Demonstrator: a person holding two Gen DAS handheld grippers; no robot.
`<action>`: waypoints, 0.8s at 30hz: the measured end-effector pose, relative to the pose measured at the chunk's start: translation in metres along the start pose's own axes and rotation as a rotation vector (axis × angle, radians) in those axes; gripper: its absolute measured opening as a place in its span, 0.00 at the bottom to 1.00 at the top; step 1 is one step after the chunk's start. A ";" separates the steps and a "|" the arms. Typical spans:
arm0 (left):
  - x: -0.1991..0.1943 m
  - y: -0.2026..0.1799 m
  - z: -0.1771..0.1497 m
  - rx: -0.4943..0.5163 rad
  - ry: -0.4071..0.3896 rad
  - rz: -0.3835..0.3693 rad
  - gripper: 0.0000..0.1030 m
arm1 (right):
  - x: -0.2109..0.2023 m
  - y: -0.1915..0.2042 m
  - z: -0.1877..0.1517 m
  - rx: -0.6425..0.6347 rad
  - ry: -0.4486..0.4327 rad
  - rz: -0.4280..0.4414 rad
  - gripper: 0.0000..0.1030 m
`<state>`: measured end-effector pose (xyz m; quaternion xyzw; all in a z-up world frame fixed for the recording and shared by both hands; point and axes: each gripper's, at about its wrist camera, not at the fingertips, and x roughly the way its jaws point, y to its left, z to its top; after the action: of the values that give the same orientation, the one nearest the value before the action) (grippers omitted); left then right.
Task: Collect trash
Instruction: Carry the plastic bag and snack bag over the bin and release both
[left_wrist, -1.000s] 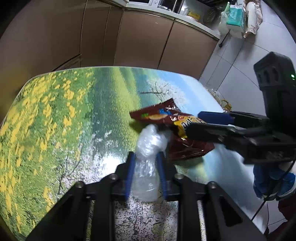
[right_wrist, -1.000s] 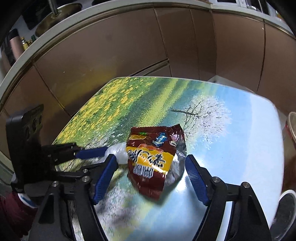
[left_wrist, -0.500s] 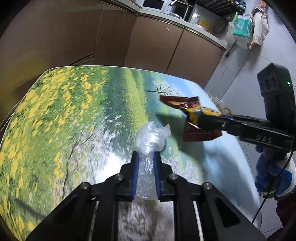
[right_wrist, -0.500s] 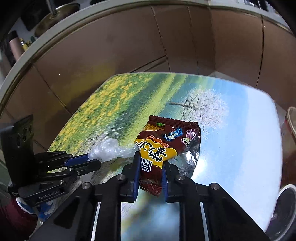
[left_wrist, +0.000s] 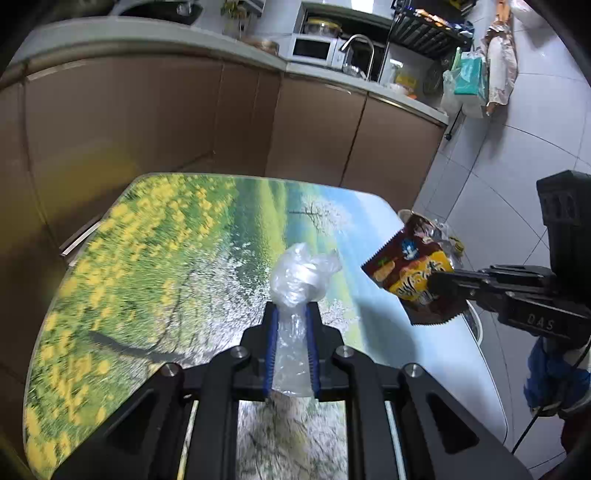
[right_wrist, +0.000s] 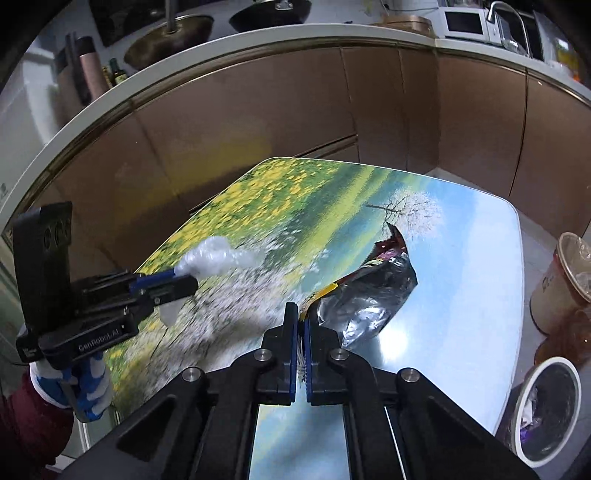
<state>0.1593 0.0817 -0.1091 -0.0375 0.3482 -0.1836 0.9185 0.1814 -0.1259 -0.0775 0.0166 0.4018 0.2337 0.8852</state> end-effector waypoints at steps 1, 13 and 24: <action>-0.009 -0.002 -0.002 0.002 -0.013 0.007 0.13 | -0.007 0.005 -0.004 -0.005 -0.007 -0.002 0.03; -0.076 -0.062 -0.014 0.101 -0.137 0.128 0.13 | -0.071 0.030 -0.040 -0.050 -0.087 0.006 0.03; -0.070 -0.143 0.001 0.227 -0.152 0.128 0.13 | -0.134 -0.021 -0.061 0.018 -0.201 -0.037 0.03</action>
<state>0.0673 -0.0261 -0.0368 0.0753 0.2565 -0.1595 0.9503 0.0700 -0.2112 -0.0293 0.0405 0.3130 0.2111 0.9251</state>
